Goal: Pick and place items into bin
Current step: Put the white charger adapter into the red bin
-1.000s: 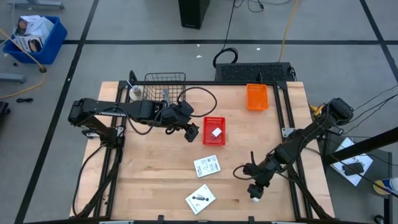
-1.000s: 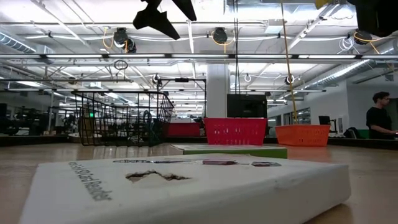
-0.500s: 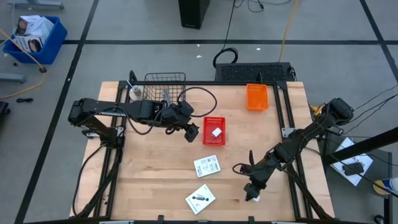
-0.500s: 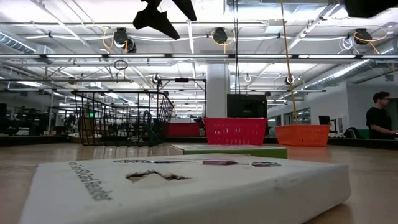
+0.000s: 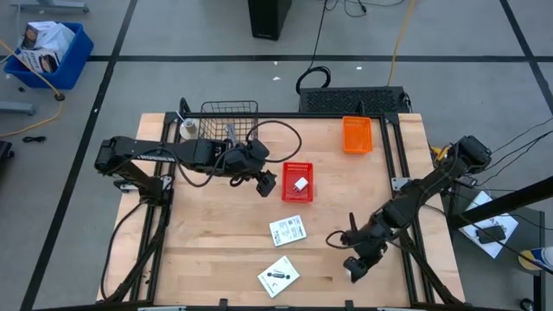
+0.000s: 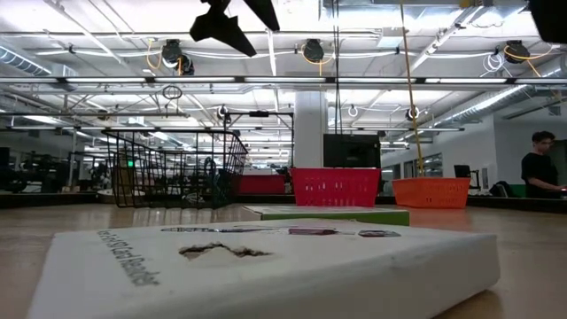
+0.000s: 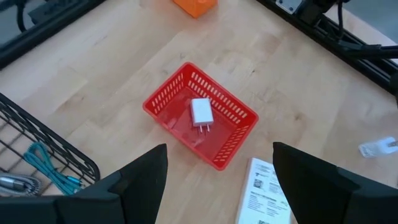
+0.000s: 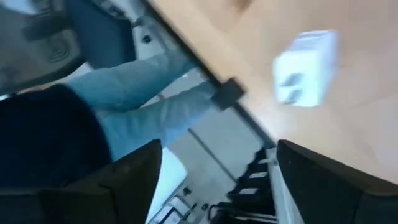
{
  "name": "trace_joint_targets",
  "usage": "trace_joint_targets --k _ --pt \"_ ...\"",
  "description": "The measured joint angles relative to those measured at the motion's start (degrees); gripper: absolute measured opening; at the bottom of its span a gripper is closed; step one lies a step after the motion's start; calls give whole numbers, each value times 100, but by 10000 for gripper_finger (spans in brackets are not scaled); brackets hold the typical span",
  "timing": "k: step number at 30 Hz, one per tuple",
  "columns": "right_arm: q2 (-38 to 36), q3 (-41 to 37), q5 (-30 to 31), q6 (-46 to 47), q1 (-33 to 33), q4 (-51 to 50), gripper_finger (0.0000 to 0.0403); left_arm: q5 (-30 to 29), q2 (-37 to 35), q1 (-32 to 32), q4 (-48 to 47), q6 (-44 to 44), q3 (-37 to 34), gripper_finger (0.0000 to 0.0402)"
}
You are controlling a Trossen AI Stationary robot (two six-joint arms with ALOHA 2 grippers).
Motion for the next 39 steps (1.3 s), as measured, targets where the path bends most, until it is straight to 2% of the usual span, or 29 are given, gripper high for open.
trace_joint_targets --k 4,12,21,30,35,39 --pt "2 0 150 -319 -202 -461 326 -25 0 1 0 88 0 292" --pt "126 0 611 -757 -143 -404 321 -25 0 1 0 81 2 292" --pt "343 71 610 -771 36 -485 320 -27 0 1 -7 177 2 292" --pt "360 942 1215 -878 82 -1447 320 -38 0 8 -95 198 2 292" --pt "703 1542 1409 -1251 175 -2408 311 -37 0 34 -109 191 2 292" --pt "1090 1839 1605 -1578 321 -2541 298 -31 0 34 -127 197 2 292"
